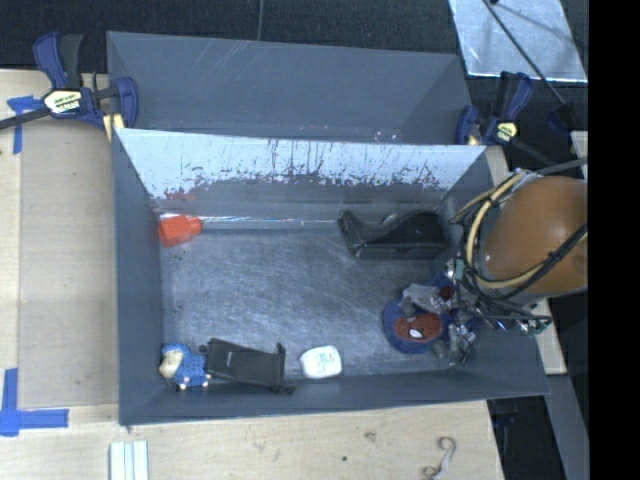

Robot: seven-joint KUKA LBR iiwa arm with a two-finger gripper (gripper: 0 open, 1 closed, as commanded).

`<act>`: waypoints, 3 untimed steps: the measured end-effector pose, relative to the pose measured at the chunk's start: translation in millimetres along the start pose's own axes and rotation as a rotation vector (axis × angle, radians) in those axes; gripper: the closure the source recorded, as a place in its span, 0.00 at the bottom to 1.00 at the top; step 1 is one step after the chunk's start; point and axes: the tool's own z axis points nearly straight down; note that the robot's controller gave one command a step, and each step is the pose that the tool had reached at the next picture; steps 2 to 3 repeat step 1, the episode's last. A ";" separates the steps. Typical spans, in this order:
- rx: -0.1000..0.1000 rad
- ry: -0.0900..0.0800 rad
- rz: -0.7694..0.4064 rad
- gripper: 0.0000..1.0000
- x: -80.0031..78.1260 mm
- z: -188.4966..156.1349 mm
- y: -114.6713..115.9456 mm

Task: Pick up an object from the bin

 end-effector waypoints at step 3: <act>0.008 0.016 0.044 1.00 0.0 -177.5 -4.6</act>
Offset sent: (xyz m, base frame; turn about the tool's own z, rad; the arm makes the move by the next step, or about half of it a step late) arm -0.0038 -0.0055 0.1725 0.0416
